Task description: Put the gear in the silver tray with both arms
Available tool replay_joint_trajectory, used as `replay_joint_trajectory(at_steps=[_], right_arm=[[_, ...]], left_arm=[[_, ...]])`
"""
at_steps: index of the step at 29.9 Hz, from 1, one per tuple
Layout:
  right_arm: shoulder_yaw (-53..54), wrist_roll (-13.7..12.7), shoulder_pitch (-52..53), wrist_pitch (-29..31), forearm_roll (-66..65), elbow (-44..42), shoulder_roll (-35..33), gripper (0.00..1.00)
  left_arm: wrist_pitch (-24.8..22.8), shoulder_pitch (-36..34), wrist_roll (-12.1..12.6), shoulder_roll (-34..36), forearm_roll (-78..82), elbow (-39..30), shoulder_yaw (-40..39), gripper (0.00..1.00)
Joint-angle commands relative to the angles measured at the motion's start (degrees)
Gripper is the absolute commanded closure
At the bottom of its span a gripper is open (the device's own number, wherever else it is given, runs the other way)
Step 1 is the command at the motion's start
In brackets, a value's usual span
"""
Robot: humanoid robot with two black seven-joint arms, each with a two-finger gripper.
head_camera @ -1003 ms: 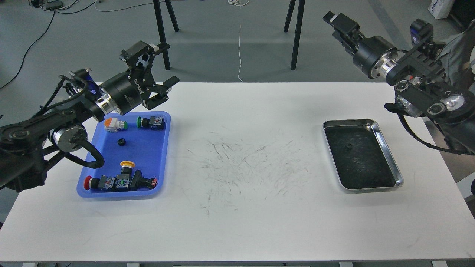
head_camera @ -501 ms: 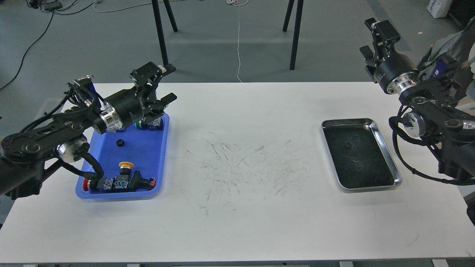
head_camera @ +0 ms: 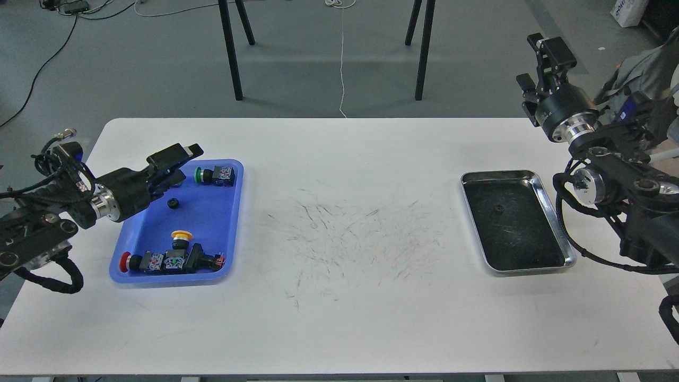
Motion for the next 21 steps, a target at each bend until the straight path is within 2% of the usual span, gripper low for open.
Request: replay_joint_trajectory(at_steps=[1, 13, 16, 19, 21], right_arm=[[-0.06, 0.0, 0.06, 0.01, 0.04, 0.04, 0.41, 0.08], [-0.06, 0.0, 0.06, 0.01, -0.05, 0.57, 0.49, 0.08], [-0.15, 0.0, -0.03, 0.01, -0.05, 0.57, 0.49, 0.08], [-0.15, 0.0, -0.03, 0.01, -0.05, 0.48, 0.49, 0.08], [-0.15, 0.0, -0.03, 0.01, -0.05, 0.48, 0.49, 0.08]], left_arm=[[6.93, 1.44, 0.0, 0.19, 5.86, 0.92, 0.04, 0.0], [7.91, 1.53, 0.0, 0.01, 12.46, 5.41, 4.08, 0.01], [5.46, 0.56, 0.0, 0.02, 11.15, 6.72, 3.82, 0.0], [-0.69, -1.37, 0.0, -0.42, 10.27, 7.34, 3.03, 0.0], [-0.79, -1.38, 0.0, -0.25, 9.83, 7.34, 3.03, 0.0]])
